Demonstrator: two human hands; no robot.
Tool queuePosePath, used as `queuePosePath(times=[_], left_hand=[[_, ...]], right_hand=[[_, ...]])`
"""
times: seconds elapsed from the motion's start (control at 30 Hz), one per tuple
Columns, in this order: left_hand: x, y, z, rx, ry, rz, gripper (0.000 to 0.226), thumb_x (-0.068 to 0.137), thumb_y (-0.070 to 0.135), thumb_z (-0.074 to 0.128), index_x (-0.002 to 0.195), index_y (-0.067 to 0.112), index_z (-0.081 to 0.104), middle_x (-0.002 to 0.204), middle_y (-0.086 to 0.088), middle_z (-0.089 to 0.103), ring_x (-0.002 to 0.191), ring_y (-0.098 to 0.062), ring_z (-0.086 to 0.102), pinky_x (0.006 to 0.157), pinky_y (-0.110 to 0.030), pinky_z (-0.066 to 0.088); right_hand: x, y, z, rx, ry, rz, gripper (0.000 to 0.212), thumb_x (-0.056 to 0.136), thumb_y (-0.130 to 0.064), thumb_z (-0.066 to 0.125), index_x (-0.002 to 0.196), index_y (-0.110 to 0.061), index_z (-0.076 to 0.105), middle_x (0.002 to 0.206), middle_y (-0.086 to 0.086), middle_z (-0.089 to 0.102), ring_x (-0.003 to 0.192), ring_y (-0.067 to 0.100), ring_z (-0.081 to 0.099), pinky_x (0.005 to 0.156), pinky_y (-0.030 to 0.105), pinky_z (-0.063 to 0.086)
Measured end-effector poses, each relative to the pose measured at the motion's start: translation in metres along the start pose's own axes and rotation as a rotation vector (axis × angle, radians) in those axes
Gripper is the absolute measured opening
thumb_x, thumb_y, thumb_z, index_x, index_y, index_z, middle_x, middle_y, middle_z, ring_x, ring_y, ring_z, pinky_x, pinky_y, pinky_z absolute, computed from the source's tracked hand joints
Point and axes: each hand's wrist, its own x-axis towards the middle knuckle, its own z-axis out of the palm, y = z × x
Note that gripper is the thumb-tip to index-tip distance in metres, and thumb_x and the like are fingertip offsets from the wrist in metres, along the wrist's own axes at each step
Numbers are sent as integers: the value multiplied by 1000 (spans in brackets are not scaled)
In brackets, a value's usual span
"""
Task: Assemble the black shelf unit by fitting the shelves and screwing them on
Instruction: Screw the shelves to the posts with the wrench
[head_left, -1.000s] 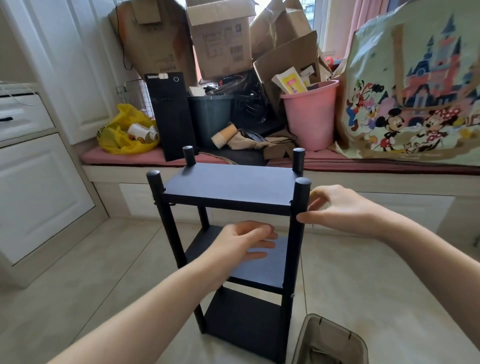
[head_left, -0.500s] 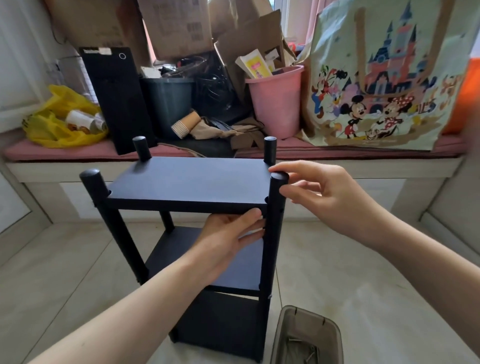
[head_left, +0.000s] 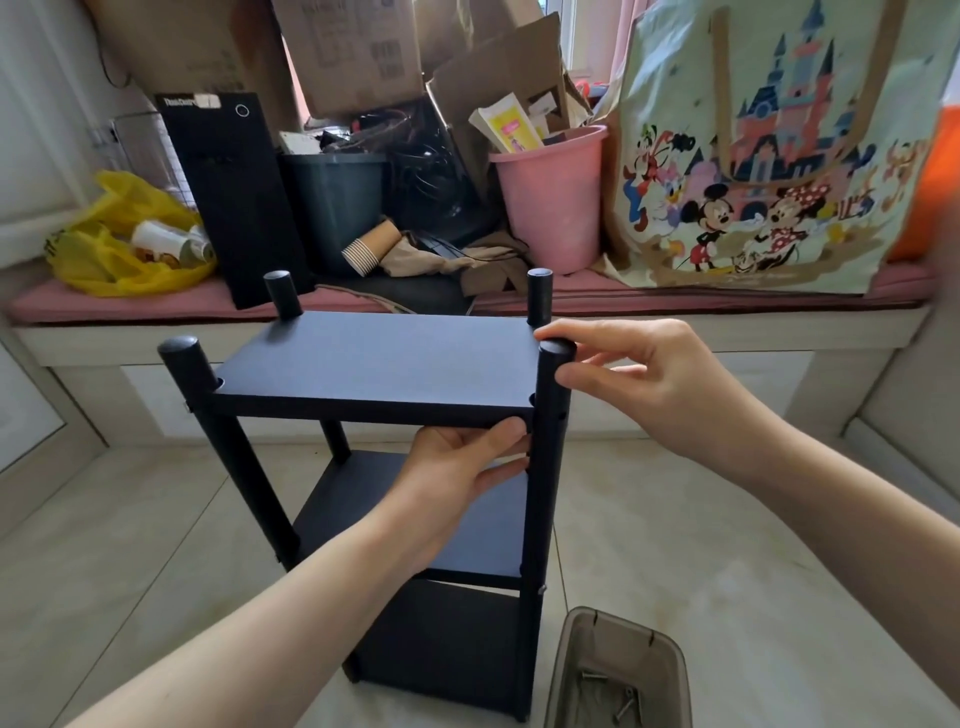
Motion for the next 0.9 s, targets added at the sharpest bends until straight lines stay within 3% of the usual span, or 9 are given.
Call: queuePosePath(times=[0.13, 0.33, 0.6, 0.7, 0.8, 0.9], left_hand=[[-2, 1, -2, 2, -34, -9, 38, 84, 26, 68, 119, 13, 70, 120, -11, 73, 115, -25, 69, 98, -39, 57], [-1, -3, 13, -51, -6, -12, 53, 84, 34, 68, 130, 9, 63, 125, -13, 71, 120, -27, 66, 102, -45, 51], [1, 1, 18, -62, 36, 34, 49, 80, 34, 69, 124, 11, 66, 122, -12, 72, 115, -28, 69, 97, -41, 55], [-1, 0, 17, -56, 19, 30, 47, 81, 33, 69, 124, 14, 66, 122, -12, 72, 115, -28, 69, 95, -41, 57], [-2, 0, 17, -58, 4, 22, 46, 82, 33, 70, 123, 14, 67, 123, -12, 72, 115, -29, 68, 96, -41, 57], [-2, 2, 17, -63, 20, 14, 44, 82, 31, 68, 122, 13, 67, 121, -12, 73, 114, -29, 69, 96, -41, 56]], right_hand=[[1, 1, 0, 34, -1, -6, 38, 88, -9, 71, 108, -41, 68, 103, -23, 73, 95, 1, 67, 84, 14, 50], [2, 2, -1, 184, -9, 75, 33, 85, -3, 73, 109, -26, 74, 95, -10, 75, 83, 4, 70, 79, 16, 53], [2, -1, -1, 150, 27, 61, 33, 80, -5, 78, 106, -25, 72, 95, -13, 76, 88, 0, 71, 78, 12, 51], [3, 2, -5, 146, -7, 88, 28, 77, -24, 81, 104, -28, 75, 98, -12, 76, 94, 2, 71, 82, 13, 53], [5, 13, -6, 157, -37, 185, 51, 68, -51, 74, 115, -32, 70, 108, -9, 73, 99, 1, 68, 87, 18, 53], [9, 25, 1, 132, -67, 237, 56, 72, -58, 65, 124, -36, 59, 122, -11, 65, 105, -1, 65, 91, 22, 50]])
